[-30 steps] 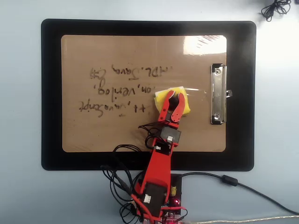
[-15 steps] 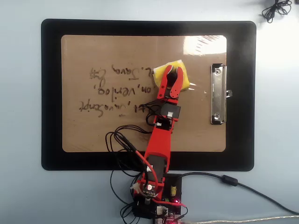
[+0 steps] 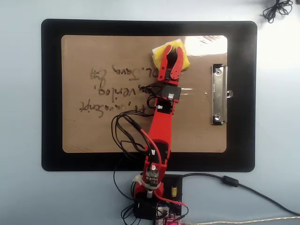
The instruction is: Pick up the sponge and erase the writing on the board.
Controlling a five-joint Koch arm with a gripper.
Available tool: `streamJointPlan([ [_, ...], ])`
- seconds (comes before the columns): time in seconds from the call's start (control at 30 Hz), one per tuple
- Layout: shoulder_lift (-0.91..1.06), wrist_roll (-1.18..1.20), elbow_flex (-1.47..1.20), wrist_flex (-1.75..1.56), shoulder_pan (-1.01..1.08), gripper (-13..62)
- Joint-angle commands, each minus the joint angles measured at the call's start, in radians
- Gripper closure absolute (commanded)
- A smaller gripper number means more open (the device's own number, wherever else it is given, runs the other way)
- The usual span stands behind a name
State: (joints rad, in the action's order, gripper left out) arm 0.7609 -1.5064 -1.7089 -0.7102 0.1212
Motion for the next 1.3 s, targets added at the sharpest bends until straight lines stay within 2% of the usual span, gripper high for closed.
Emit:
streamJointPlan([
  [0.0, 0.163, -0.018, -0.212, 0.078, -0.003, 57.3],
  [0.07, 0.287, -0.020, -0.345, 0.080, -0.032, 57.3],
  [0.13, 0.314, -0.035, -0.371, 0.080, -0.032, 57.3],
  [0.2, 0.192, -0.081, -0.256, 0.080, -0.049, 57.3],
  [0.27, -0.049, -0.100, 0.038, 0.089, -0.064, 57.3],
  [0.33, -0.149, -0.103, 0.153, 0.117, -0.081, 57.3],
  [0.53, 0.344, -0.176, -0.379, 0.114, -0.175, 57.3],
  [0.57, 0.353, -0.181, -0.390, 0.114, -0.175, 57.3],
  [0.63, 0.295, -0.183, -0.359, 0.109, -0.176, 57.3],
  [0.77, -0.081, -0.181, 0.072, 0.110, -0.176, 57.3],
  [0.83, -0.181, -0.179, 0.218, 0.118, -0.178, 57.3],
  [0.9, -0.123, -0.179, 0.133, 0.110, -0.184, 57.3],
  [1.03, 0.308, -0.186, -0.342, 0.109, -0.265, 57.3],
  [1.1, 0.416, -0.186, -0.448, 0.109, -0.261, 57.3],
  [1.17, 0.350, -0.187, -0.419, 0.104, -0.262, 57.3],
  [1.27, 0.080, -0.186, -0.123, 0.069, -0.258, 57.3],
])
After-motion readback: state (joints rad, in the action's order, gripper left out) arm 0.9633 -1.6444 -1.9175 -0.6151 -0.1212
